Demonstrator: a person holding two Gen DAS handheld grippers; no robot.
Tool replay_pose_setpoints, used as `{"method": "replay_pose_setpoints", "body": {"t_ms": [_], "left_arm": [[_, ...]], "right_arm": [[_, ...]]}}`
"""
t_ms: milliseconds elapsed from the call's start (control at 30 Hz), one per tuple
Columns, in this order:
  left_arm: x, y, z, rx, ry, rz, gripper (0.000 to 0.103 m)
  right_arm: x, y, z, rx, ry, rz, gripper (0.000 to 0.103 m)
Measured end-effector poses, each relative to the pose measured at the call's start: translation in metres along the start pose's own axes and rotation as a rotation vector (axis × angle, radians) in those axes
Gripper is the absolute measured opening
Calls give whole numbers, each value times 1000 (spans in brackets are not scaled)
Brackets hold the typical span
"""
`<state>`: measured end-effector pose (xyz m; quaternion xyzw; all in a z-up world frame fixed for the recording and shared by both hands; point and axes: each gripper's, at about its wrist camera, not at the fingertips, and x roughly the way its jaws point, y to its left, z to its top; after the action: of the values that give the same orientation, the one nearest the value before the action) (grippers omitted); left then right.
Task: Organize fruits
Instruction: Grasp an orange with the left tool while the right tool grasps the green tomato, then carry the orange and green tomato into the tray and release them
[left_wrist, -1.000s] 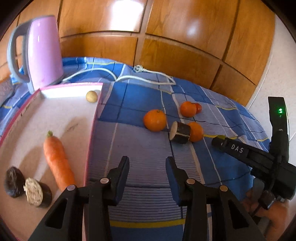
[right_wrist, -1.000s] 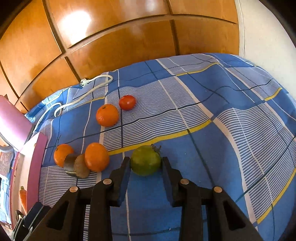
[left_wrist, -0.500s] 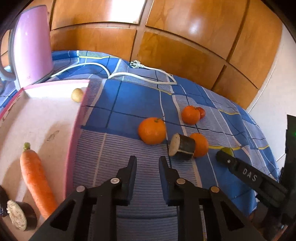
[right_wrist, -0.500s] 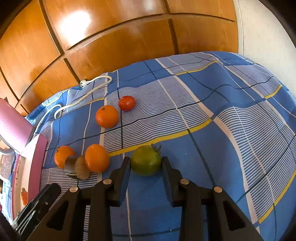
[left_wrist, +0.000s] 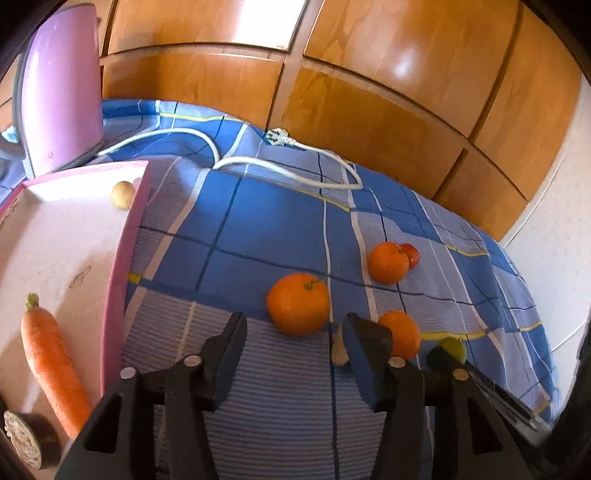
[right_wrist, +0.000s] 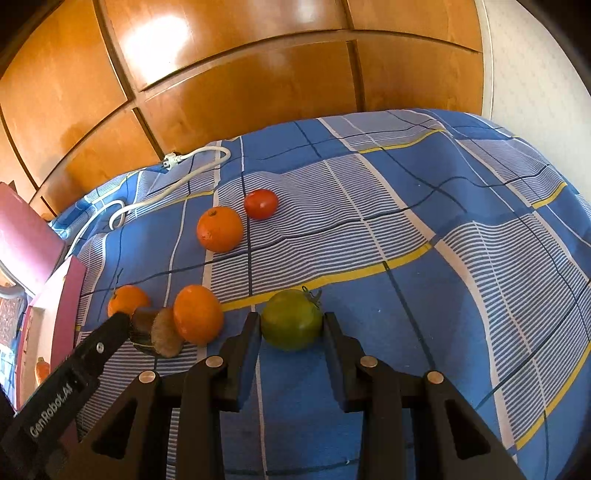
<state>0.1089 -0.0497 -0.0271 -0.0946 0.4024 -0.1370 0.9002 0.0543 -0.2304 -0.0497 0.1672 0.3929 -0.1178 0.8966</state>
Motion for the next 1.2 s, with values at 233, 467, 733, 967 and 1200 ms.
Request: {"method": "replay_pose_setpoints", "body": {"t_ms": [233, 467, 733, 967, 1200], "left_arm": [[18, -1, 16, 0, 12, 14, 54], [26, 11, 17, -44, 40, -18, 38], [-2, 14, -8, -15, 17, 12, 37], [-29, 3, -38, 64, -9, 62, 37], [-46, -2, -53, 93, -38, 96, 37]], "right_arm": [[1, 3, 0, -10, 2, 2, 34], [3, 7, -1, -31, 6, 3, 34], [4, 6, -2, -35, 7, 8, 34], [4, 9, -4, -63, 5, -3, 34], [0, 12, -9, -92, 10, 5, 34]]}}
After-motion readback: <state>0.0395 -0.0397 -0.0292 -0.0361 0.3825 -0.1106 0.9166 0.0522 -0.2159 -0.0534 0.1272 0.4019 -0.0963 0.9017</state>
